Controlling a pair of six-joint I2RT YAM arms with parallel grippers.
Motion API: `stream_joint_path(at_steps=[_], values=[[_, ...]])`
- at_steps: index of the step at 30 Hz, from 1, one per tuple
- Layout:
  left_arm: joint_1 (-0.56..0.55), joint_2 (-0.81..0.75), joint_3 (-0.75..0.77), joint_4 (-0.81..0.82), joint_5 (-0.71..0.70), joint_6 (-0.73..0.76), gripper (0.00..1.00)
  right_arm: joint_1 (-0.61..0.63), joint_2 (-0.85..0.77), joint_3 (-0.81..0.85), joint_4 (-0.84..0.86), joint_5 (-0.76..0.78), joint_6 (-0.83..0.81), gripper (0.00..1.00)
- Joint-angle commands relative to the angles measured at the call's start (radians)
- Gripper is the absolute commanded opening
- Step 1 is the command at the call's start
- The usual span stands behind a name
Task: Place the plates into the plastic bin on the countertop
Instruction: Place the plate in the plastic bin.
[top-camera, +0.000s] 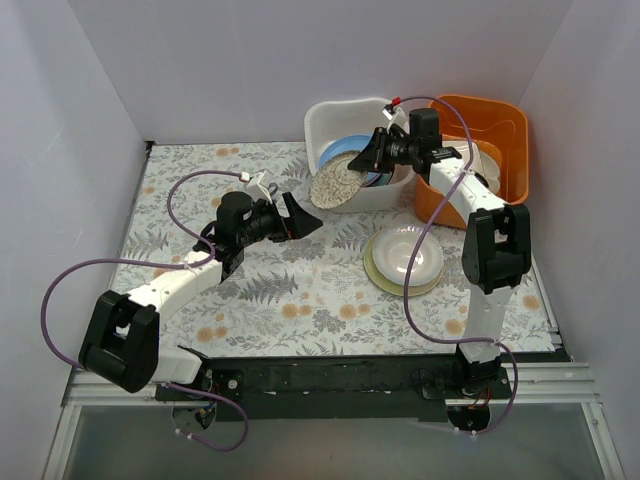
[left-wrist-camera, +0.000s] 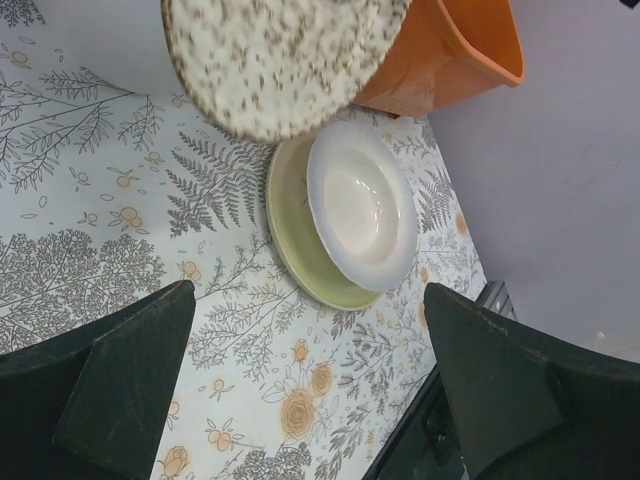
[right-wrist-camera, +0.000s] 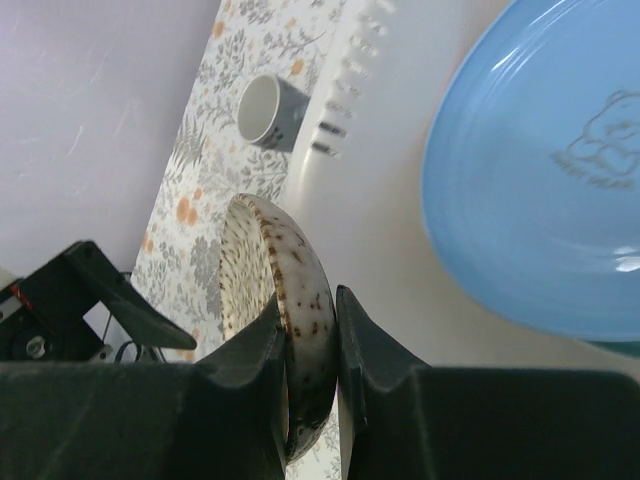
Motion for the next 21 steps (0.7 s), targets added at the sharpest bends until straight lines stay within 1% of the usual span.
stream_joint_path(at_steps=[1,7,10,21], values=[[0.0,-0.048,-0.023,0.0,-0.02,0.02,0.98,-0.042,0.041,0.164,0.001,0.0,0.033,0.01],[0.0,-0.02,-0.019,-0.001,0.001,0.023,0.98,-0.085,0.146,0.359,-0.036,0.032,0.064,0.01],[0.0,-0.02,-0.025,0.002,0.001,0.025,0.98,-0.102,0.193,0.427,-0.034,0.042,0.087,0.01],[0.0,-0.002,-0.022,-0.006,0.007,0.029,0.98,-0.119,0.275,0.455,0.012,0.074,0.133,0.01]])
